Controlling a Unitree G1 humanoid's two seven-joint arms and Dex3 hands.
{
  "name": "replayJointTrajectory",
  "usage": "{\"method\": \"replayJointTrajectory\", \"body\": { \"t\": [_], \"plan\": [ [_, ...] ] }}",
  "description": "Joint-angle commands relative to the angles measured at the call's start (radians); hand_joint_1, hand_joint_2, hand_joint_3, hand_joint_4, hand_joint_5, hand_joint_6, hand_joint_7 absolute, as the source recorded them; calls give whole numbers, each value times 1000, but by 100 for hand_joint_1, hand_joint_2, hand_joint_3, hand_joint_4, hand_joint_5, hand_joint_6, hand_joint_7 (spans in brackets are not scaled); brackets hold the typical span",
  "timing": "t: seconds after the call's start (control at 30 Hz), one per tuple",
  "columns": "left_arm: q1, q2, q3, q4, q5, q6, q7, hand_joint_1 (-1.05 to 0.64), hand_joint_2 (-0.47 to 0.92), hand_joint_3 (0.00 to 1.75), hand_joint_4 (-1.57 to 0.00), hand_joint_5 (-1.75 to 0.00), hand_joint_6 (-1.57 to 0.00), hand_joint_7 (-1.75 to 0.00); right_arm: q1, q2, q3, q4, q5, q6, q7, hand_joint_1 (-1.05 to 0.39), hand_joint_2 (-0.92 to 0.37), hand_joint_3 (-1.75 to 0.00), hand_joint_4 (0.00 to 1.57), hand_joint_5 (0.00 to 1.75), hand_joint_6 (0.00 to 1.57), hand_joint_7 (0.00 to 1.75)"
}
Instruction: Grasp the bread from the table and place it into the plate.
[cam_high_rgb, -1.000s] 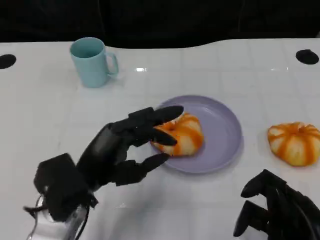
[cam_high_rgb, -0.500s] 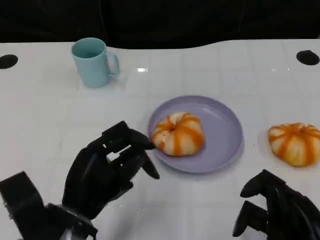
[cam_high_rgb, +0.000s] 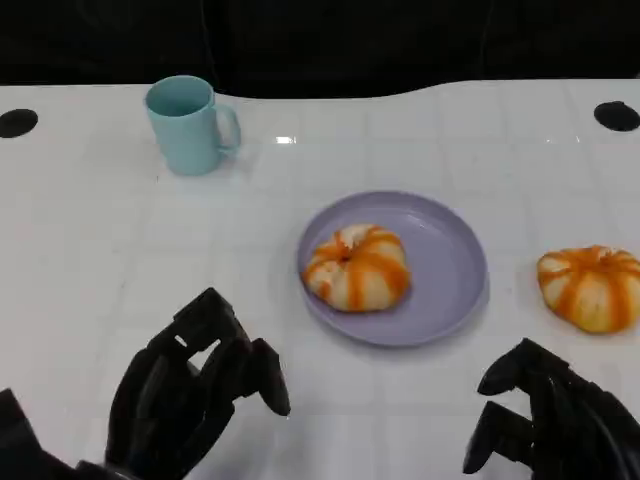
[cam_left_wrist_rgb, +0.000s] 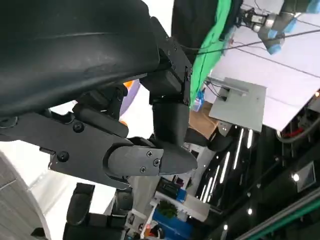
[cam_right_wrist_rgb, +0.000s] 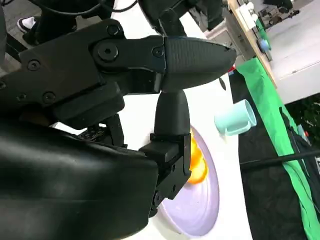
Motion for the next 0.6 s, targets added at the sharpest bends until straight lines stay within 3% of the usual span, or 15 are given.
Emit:
{"method": "replayJointTrajectory", "body": {
  "t": [0.03, 0.6],
  "plan": [
    [37, -8, 23, -28, -29, 29, 0, -58, 92, 38, -81, -175, -56, -175, 2, -10, -5, -14, -1, -13, 0, -51, -92, -51, 59, 175, 37, 170],
    [36, -25, 62, -11, -4, 36, 10, -58, 92, 38, -80, -175, -55, -175, -22, -4, -9, 33, -13, -45, 8, -53, -92, -47, 61, 175, 39, 169]
  ]
}}
